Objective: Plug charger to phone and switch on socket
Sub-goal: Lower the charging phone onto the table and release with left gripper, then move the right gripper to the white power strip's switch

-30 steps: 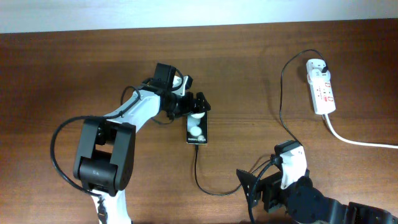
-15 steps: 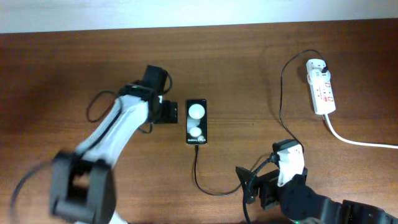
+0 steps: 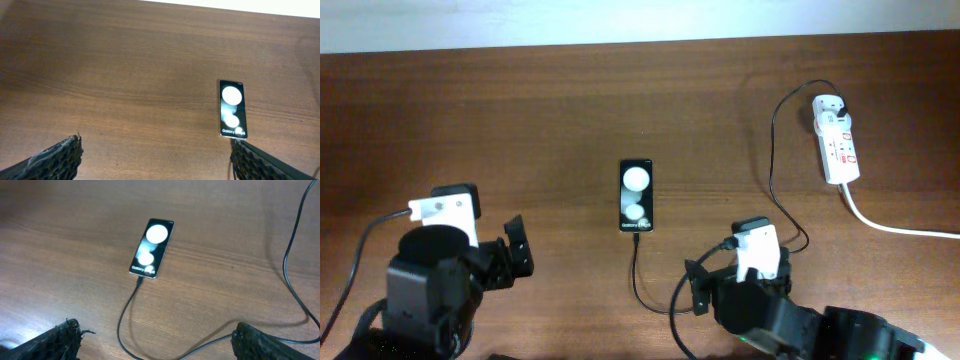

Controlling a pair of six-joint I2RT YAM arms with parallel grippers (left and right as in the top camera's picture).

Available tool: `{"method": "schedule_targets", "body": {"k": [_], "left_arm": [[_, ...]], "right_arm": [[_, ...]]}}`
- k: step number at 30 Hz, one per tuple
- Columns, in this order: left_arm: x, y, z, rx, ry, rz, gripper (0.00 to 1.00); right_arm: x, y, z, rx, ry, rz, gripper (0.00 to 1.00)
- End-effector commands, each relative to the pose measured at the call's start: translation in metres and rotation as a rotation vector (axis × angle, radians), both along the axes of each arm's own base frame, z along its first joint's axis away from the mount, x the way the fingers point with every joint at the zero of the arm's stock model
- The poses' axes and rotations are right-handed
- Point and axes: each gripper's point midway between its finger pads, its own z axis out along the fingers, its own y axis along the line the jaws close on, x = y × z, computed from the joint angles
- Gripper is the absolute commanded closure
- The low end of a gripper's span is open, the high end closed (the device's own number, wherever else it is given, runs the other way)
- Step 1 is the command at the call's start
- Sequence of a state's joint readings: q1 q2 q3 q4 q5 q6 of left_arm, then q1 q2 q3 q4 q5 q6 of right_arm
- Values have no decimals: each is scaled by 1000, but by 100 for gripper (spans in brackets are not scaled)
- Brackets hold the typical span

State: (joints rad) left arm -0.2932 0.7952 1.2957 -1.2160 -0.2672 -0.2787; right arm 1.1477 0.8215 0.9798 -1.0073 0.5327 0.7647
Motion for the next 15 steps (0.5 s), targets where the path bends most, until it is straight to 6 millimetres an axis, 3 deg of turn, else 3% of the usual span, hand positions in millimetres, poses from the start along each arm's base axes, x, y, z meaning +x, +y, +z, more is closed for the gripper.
{"method": "schedule_targets", "body": {"k": [1, 4, 7, 8, 11, 15], "left_arm": [[-17, 9, 7, 7, -44, 12, 1], [-60, 29, 20, -23, -156, 64, 1], [-99, 44, 21, -36, -228, 116, 0], [-114, 48, 16, -38, -238, 127, 1], [-162, 58, -21, -12, -149, 175, 1], [-178, 60, -22, -33, -217, 220, 1]], "right_arm": [[4, 5, -7, 1, 31, -45, 1], [6, 6, -9, 24, 46, -84, 1], [6, 6, -9, 54, 59, -114, 1], [6, 6, -9, 58, 61, -118, 1], [6, 7, -12, 48, 65, -119, 1], [6, 8, -12, 47, 66, -118, 1]]}}
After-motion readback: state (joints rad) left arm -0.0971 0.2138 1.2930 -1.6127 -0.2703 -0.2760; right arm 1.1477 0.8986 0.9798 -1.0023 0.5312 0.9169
